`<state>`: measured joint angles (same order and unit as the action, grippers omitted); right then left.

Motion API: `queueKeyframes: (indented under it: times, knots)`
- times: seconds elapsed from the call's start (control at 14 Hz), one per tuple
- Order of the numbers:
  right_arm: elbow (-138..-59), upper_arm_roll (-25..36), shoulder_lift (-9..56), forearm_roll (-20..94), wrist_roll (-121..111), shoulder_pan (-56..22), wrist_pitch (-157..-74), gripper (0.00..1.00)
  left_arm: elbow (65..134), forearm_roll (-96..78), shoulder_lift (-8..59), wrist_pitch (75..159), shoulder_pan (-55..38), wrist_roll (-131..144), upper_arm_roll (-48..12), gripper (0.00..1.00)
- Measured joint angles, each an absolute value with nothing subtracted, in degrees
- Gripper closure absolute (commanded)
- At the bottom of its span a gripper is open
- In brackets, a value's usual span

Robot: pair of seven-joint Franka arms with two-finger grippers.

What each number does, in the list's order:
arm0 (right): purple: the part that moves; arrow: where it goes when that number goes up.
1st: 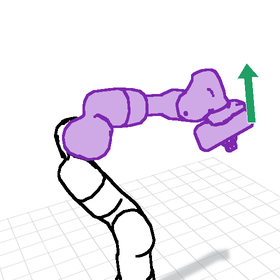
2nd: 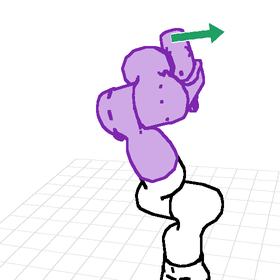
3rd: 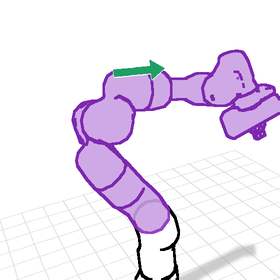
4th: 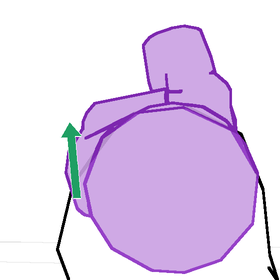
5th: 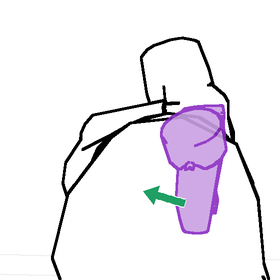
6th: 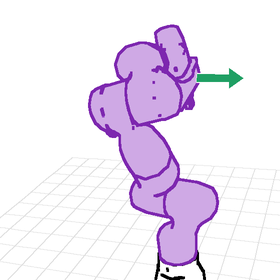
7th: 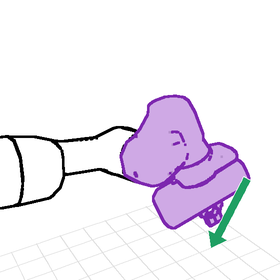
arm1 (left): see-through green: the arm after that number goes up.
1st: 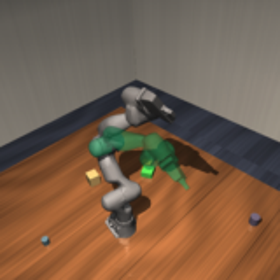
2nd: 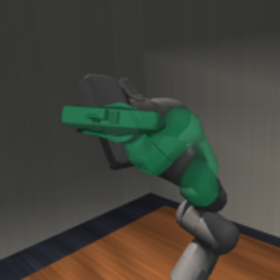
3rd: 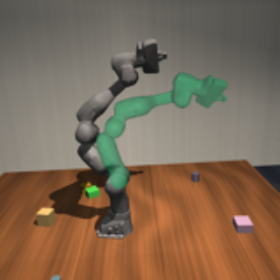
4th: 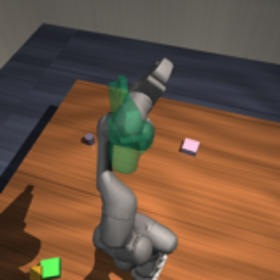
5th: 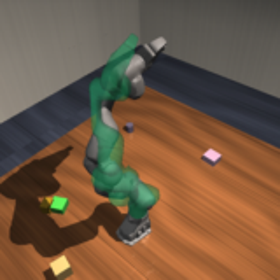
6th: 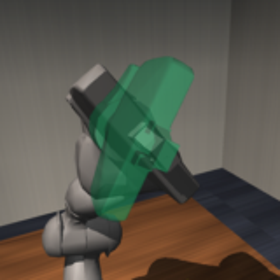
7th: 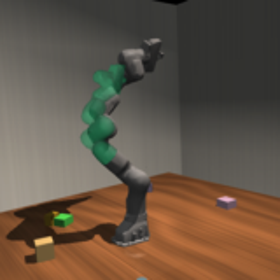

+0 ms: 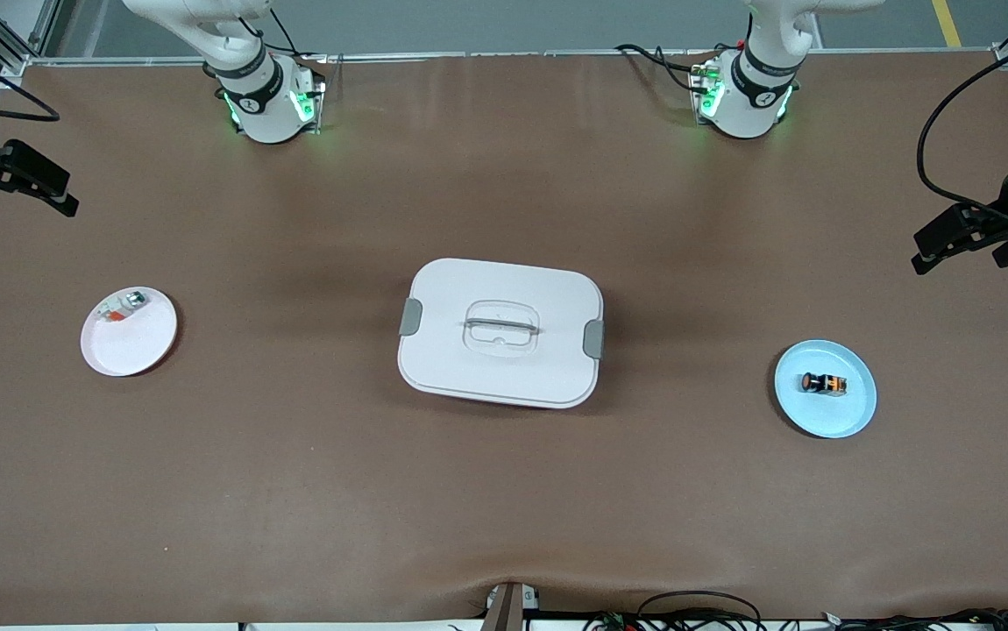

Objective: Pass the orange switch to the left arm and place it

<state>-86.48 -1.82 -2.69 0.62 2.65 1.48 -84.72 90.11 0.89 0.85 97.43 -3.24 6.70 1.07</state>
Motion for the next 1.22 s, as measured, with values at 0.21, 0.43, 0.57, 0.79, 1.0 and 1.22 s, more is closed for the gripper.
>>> queueKeyframes:
  times: [0.21,0.43,0.57,0.79,1.0,1.22]
  knots:
    - [-86.5,-1.9,-2.7,0.6,2.7,1.4,-84.7,0.00,90.1,0.9,0.9,97.1,-3.3,6.7,1.1,0.00]
    - [-86.5,-2.0,-2.7,0.6,2.7,1.4,-84.7,0.00,90.1,0.9,1.0,96.9,-3.4,6.7,1.0,0.00]
    - [-86.5,-2.0,-2.7,0.6,3.2,1.4,-84.7,0.00,90.1,0.9,1.0,96.2,-3.4,6.7,1.0,0.00]
    - [-86.5,-2.1,-2.7,0.6,4.6,1.3,-84.7,0.00,90.1,0.8,1.0,95.6,-3.4,6.7,1.0,0.00]
    - [-86.5,-2.1,-2.7,0.6,5.0,1.3,-84.7,0.00,90.1,0.4,1.0,95.2,-3.5,6.7,1.0,0.00]
    - [-86.5,-2.1,-2.7,0.6,5.0,1.3,-84.7,0.00,90.1,0.0,1.0,95.1,-3.5,6.7,1.0,0.00]
